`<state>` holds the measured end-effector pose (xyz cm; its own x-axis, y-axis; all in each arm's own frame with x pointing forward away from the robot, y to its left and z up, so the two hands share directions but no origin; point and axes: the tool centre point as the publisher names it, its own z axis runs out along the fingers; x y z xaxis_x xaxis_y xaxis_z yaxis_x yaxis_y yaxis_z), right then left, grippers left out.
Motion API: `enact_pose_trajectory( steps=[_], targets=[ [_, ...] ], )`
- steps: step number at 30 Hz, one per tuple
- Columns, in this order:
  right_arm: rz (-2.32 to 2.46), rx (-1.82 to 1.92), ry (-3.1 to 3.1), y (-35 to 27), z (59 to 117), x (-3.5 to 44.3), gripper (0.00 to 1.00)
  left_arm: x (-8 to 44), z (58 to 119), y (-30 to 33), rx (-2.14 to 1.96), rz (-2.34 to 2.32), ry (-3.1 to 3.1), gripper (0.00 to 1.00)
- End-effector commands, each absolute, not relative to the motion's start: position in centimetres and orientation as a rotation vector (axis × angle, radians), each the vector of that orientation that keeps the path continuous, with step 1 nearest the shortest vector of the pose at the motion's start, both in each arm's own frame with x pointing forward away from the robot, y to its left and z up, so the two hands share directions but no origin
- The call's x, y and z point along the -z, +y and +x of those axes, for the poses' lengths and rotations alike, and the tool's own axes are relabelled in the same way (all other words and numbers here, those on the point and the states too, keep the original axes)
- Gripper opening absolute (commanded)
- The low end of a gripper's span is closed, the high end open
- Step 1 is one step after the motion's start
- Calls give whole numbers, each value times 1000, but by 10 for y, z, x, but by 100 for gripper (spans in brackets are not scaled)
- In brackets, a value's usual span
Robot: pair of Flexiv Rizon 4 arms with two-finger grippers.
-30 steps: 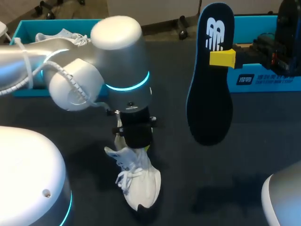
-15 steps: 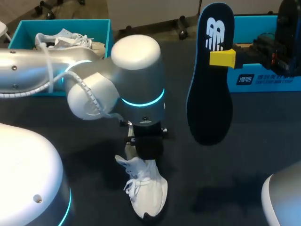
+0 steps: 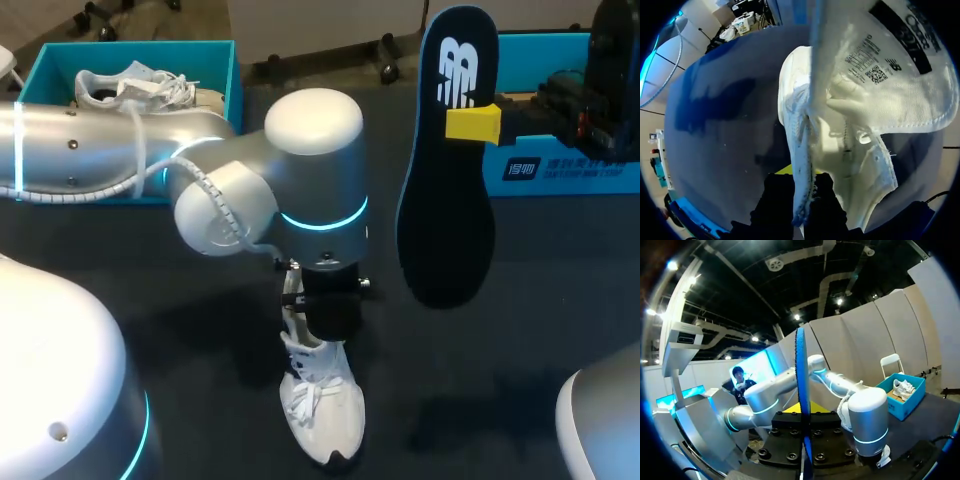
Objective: Take the shoe out of the shoebox, open the shoe tongue, remove and reinsert the insole, then place the shoe into the shoebox
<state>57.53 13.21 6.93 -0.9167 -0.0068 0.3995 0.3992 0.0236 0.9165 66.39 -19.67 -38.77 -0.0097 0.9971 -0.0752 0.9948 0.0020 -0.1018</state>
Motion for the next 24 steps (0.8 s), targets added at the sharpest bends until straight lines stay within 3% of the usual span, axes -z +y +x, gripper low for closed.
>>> enact_pose_trajectory(
  steps=[1, 6, 7, 8, 13, 15, 24],
  targets=[
    [-400, 1961, -2015, 135, 579, -70, 0, 396, 666, -204, -205, -2207, -2189, 0],
    [-400, 1961, -2015, 135, 579, -70, 0, 398, 664, -207, -200, -2224, -2178, 0],
    [-400, 1961, -2015, 135, 579, -70, 0, 397, 664, -208, -201, -2225, -2176, 4],
    [-400, 1961, -2015, 135, 579, -70, 0, 396, 664, -208, -203, -2231, -2173, 22],
    [-400, 1961, -2015, 135, 579, -70, 0, 391, 666, -209, -214, -2241, -2179, 84],
    [-400, 1961, -2015, 135, 579, -70, 0, 387, 668, -208, -228, -2249, -2188, 100],
    [-400, 1961, -2015, 135, 579, -70, 0, 316, 687, -187, -498, -2307, -2357, 100]
  ],
)
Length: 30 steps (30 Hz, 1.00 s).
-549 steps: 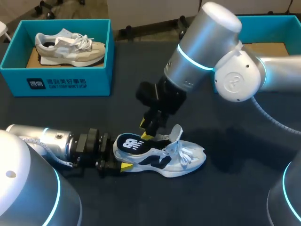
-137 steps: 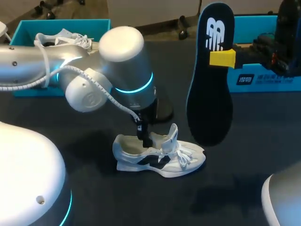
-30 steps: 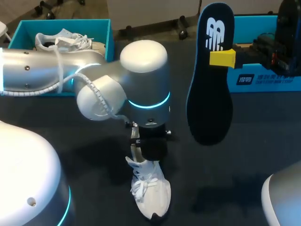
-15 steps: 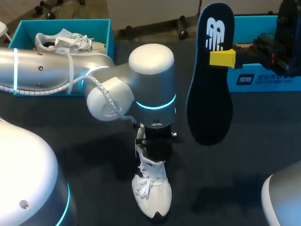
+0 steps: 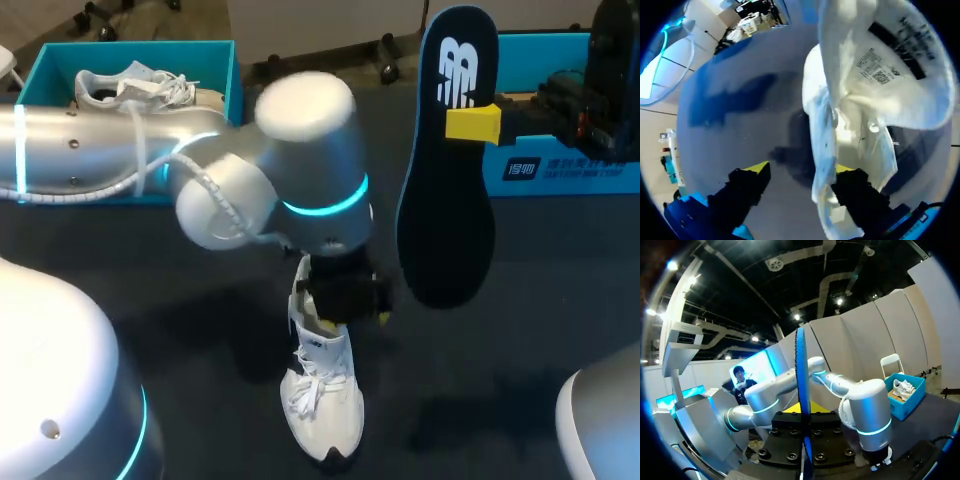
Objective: Take the shoe out of the shoebox, open the shoe tongue, remove and reinsert the insole, then place the shoe into the shoebox
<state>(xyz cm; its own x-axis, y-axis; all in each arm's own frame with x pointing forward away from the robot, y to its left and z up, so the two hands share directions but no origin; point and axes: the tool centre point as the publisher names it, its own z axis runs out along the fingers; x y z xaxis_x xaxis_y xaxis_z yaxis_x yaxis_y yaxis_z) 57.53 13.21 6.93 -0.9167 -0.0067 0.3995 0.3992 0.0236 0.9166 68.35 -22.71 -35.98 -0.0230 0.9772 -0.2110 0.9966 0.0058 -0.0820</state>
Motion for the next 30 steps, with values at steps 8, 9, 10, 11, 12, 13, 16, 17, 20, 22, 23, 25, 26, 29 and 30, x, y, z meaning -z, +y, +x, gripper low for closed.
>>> enact_pose_trajectory(
  steps=[8, 9, 10, 11, 12, 13, 16, 17, 20, 22, 23, 25, 26, 29, 30],
  targets=[
    [-400, 1961, -2015, 135, 579, -70, 0, 248, 699, -172, 695, 1733, 1864, 100],
    [-400, 1961, -2015, 135, 579, -70, 0, 246, 700, -171, 706, 1731, 1856, 100],
    [-400, 1961, -2015, 135, 579, -70, 0, 238, 703, -169, 742, 1695, 1822, 100],
    [-400, 1961, -2015, 135, 579, -70, 0, 232, 705, -167, 767, 1676, 1798, 100],
    [-400, 1961, -2015, 135, 579, -70, 0, 228, 707, -165, 797, 1658, 1775, 100],
    [-400, 1961, -2015, 135, 579, -70, 0, 223, 709, -162, 817, 1632, 1749, 100],
    [-400, 1961, -2015, 135, 579, -70, 0, 212, 712, -155, 860, 1600, 1664, 100],
    [-400, 1961, -2015, 135, 579, -70, 0, 208, 713, -154, 869, 1603, 1655, 100],
    [-400, 1961, -2015, 135, 579, -70, 0, 200, 717, -153, 860, 1625, 1650, 100],
    [-400, 1961, -2015, 135, 579, -70, 0, 200, 717, -153, 860, 1625, 1650, 100],
    [-400, 1961, -2015, 135, 579, -70, 0, 200, 717, -153, 860, 1625, 1650, 100],
    [-400, 1961, -2015, 135, 579, -70, 0, 200, 717, -153, 860, 1625, 1650, 100],
    [-400, 1961, -2015, 135, 579, -70, 0, 200, 717, -153, 860, 1625, 1650, 100],
    [-400, 1961, -2015, 135, 579, -70, 0, 200, 717, -153, 860, 1625, 1650, 100],
    [-400, 1961, -2015, 135, 579, -70, 0, 200, 717, -153, 860, 1625, 1650, 100]
  ],
)
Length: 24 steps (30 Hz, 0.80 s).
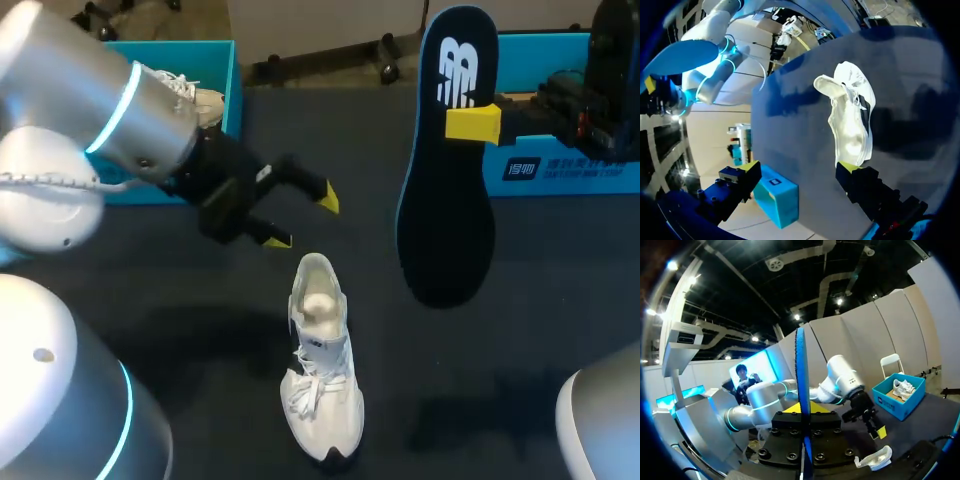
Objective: Take the shoe out of the shoebox, open the shoe tongue, remove and reinsert the insole, then place the shoe into the shoebox
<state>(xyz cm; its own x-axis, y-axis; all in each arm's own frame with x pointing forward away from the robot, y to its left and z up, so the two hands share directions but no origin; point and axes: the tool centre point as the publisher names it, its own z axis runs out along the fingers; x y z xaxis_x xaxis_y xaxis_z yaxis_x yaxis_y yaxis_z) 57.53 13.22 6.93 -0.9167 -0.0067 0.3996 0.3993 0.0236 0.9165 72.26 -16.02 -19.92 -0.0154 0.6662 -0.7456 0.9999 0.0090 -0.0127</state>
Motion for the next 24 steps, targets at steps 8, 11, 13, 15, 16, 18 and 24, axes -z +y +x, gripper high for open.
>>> enact_pose_trajectory(
  steps=[8, 11, 13, 15, 16, 18, 24],
  targets=[
    [-400, 1961, -2015, 135, 579, -70, 0, 195, 731, -141, 988, 1529, 1447, 100],
    [-400, 1961, -2015, 135, 579, -70, 0, 187, 732, -136, 1015, 1508, 1395, 100],
    [-400, 1961, -2015, 135, 579, -70, 0, 181, 732, -133, 1040, 1497, 1352, 100],
    [-400, 1961, -2015, 135, 579, -70, 0, 175, 733, -131, 1069, 1492, 1306, 100],
    [-400, 1961, -2015, 135, 579, -70, 0, 174, 733, -130, 1072, 1486, 1292, 100],
    [-400, 1961, -2015, 135, 579, -70, 0, 169, 733, -130, 1082, 1470, 1266, 100],
    [-433, 1932, -1999, 135, 587, -68, 0, 158, 732, -125, 1097, 1405, 1197, 100]
  ],
)
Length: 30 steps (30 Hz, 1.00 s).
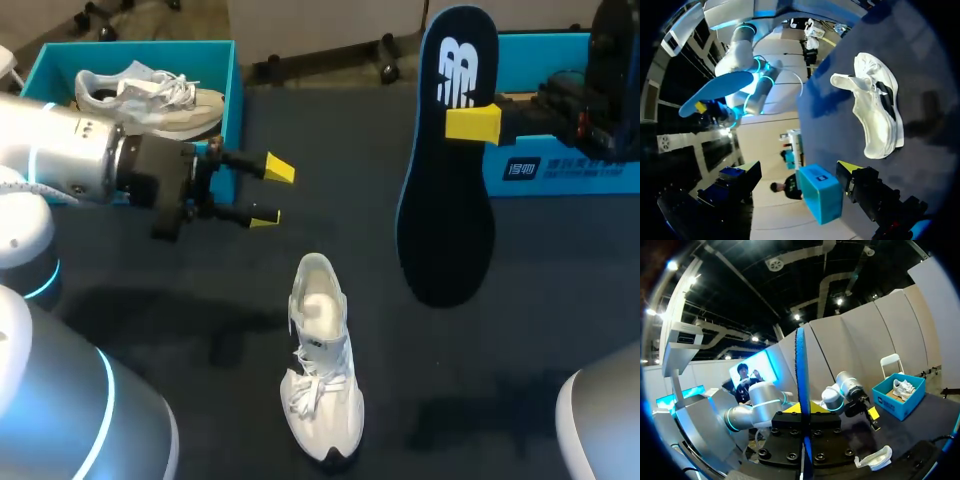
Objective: Take the shoe out of the shoebox, open the shoe tongue, remove and reinsert the insole, then place the shoe into the shoebox
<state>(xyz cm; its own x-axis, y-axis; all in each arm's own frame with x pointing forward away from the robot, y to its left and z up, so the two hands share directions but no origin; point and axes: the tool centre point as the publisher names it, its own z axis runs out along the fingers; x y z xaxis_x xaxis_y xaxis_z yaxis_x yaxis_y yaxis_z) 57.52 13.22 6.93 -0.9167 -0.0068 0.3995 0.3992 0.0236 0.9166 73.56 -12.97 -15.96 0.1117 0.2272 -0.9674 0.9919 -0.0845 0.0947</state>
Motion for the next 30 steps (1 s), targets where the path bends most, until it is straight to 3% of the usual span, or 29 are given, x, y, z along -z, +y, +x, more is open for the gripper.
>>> enact_pose_trajectory(
  steps=[1, 16, 30],
  targets=[
    [-460, 1904, -1983, 134, 595, -65, 0, 157, 732, -124, 1100, 1397, 1188, 100],
    [-540, 1744, -1746, 135, 684, -14, 0, 135, 740, -113, 1171, 1286, 1122, 100],
    [-540, 1744, -1746, 135, 684, -14, 0, 130, 741, -113, 1194, 1268, 1135, 100]
  ],
)
